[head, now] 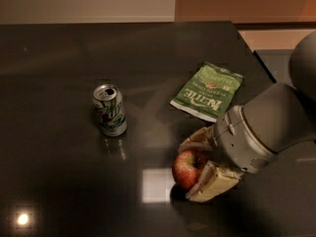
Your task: Move apple near green jalapeno chip bag
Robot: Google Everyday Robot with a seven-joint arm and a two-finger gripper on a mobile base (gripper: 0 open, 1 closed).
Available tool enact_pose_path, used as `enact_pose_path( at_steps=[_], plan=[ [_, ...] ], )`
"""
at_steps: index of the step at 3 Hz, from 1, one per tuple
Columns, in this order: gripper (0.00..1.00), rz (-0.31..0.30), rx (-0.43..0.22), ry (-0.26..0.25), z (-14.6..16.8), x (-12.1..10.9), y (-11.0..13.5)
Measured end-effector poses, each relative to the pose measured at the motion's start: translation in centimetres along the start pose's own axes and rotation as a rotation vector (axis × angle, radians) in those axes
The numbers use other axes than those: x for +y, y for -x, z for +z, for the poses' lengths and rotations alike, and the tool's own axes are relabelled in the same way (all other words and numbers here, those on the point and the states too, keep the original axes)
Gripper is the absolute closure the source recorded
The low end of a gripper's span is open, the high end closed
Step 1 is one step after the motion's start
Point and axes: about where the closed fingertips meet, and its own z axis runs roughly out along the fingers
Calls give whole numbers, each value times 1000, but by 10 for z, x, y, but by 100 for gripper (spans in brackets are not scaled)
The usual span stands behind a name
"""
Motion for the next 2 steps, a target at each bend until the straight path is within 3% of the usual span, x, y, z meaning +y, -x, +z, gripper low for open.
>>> enact_pose_path(
  at_steps=[1,2],
  plan=[
    [100,63,-1,-83,-29,-31,-15],
    [100,111,4,-131,-51,-62,-35]
  ],
)
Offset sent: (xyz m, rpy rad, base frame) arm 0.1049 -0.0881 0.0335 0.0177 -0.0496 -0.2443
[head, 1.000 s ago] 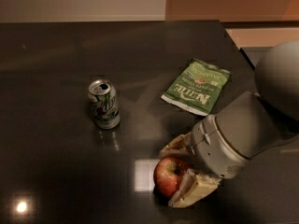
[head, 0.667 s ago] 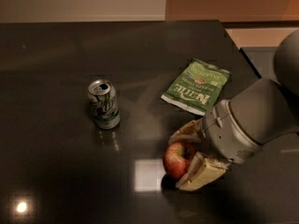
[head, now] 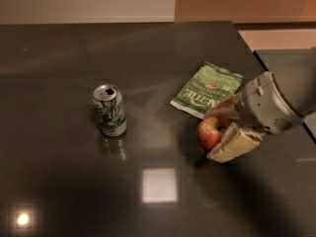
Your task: Move apple near green jalapeno chip bag
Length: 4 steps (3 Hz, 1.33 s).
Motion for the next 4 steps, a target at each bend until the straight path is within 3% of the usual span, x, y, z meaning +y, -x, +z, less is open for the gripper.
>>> enact_pose_path(
  at_steps=[2,4],
  plan=[
    [100,71,14,-42,-7,-56,-36],
    [100,134,20,-74,-3,-95,-71]
  ],
)
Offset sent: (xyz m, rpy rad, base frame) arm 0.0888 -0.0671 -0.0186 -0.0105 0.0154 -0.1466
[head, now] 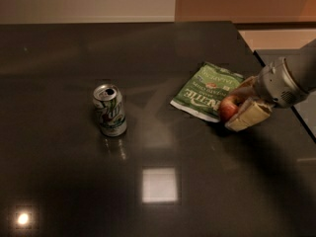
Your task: Move apple near green jalapeno chip bag
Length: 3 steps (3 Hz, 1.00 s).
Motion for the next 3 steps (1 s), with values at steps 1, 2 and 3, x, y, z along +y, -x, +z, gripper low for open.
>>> enact_pose_path(
  at_steps=[1,2,3],
  plan=[
    [100,17,8,-23,-3,-17,-12],
    [82,14,-4,-43,-4,-27,-16],
    [52,19,-4,-49,-2,-37,-26]
  ],
)
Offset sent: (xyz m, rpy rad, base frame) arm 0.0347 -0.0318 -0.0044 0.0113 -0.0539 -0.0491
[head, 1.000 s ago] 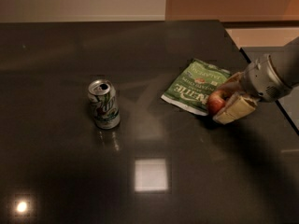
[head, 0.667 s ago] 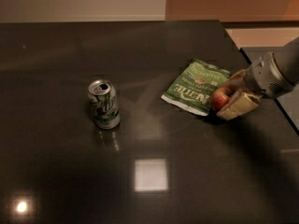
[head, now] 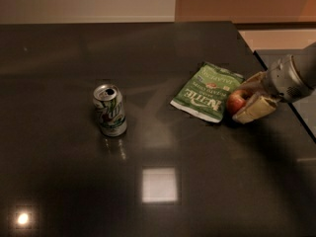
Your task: Move apple near green jalapeno chip bag
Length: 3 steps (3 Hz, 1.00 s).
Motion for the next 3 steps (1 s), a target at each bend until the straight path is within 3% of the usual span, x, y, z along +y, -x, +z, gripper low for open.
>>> enact_pose_path(
  at_steps=[2,3],
  plan=[
    [5,-2,-2,4,4,-4,-5],
    [0,-3,-2,6,4,-3,-4]
  ],
)
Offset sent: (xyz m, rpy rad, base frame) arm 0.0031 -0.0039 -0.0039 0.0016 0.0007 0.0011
